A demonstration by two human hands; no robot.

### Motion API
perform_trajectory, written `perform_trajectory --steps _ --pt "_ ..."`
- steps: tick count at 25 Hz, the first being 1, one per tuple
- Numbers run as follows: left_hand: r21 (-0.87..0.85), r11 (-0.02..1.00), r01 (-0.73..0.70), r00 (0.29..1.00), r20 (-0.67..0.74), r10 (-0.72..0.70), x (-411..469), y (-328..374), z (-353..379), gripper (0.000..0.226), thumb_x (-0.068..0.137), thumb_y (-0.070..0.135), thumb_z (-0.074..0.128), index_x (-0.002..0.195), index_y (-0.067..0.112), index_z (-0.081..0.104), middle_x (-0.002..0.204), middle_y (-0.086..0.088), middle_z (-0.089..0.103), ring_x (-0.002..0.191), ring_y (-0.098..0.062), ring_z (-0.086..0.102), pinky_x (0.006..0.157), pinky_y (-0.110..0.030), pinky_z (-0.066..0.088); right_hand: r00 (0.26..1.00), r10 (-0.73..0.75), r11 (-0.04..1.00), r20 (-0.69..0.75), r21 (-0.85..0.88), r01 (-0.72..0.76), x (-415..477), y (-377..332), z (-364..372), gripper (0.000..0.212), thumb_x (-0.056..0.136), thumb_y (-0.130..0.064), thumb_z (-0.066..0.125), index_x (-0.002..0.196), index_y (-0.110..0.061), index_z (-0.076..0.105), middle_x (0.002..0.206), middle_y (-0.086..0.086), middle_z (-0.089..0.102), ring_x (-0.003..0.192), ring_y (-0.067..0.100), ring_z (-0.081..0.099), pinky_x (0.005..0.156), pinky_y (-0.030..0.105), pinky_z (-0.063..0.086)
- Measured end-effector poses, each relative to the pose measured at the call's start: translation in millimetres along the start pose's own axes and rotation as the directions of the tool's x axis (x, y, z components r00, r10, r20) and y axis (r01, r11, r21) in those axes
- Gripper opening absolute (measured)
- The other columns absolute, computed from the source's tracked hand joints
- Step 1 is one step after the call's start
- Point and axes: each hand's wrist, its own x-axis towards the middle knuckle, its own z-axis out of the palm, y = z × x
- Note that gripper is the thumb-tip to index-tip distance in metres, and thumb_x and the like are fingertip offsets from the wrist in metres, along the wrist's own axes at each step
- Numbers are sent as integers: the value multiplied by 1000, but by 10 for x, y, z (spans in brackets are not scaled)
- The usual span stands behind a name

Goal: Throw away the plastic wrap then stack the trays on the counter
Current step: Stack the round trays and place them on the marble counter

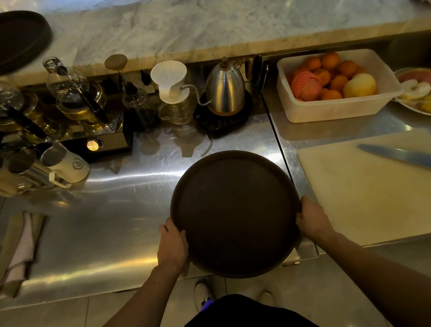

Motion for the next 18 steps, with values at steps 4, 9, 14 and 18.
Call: perform_trajectory --steps 4,9,14,18 --pt "-56 998 -2 1000 22 4 63 4 7 43 96 10 48 136 0 35 131 -25 48 117 -39 54 95 -42 47 998 51 996 21 77 -53 26 34 -47 16 86 -3 54 101 -1 51 98 23 62 81 31 55 70 37 45" --pt "-115 992 44 999 33 -40 158 8 -16 33 97 4 42 129 -3 40 123 -27 55 110 -40 56 90 -45 48 997 67 992 42 106 -71 1 81 -58 19 86 -4 56 105 0 53 101 23 63 91 36 61 80 46 53" --pt "-100 993 65 996 74 -58 145 -18 4 32 100 12 40 128 -4 40 121 -28 57 108 -43 58 82 -41 46 983 110 975 147 174 -135 44 73 -109 27 87 -3 54 114 0 53 102 21 62 90 33 61 85 49 54" --pt "-82 988 133 984 133 -121 137 -79 12 37 99 26 46 120 -4 44 115 -26 59 104 -41 60 81 -41 50 959 187 923 213 296 -246 110 22 -84 22 91 -10 51 111 0 53 105 23 60 99 39 61 89 56 52"
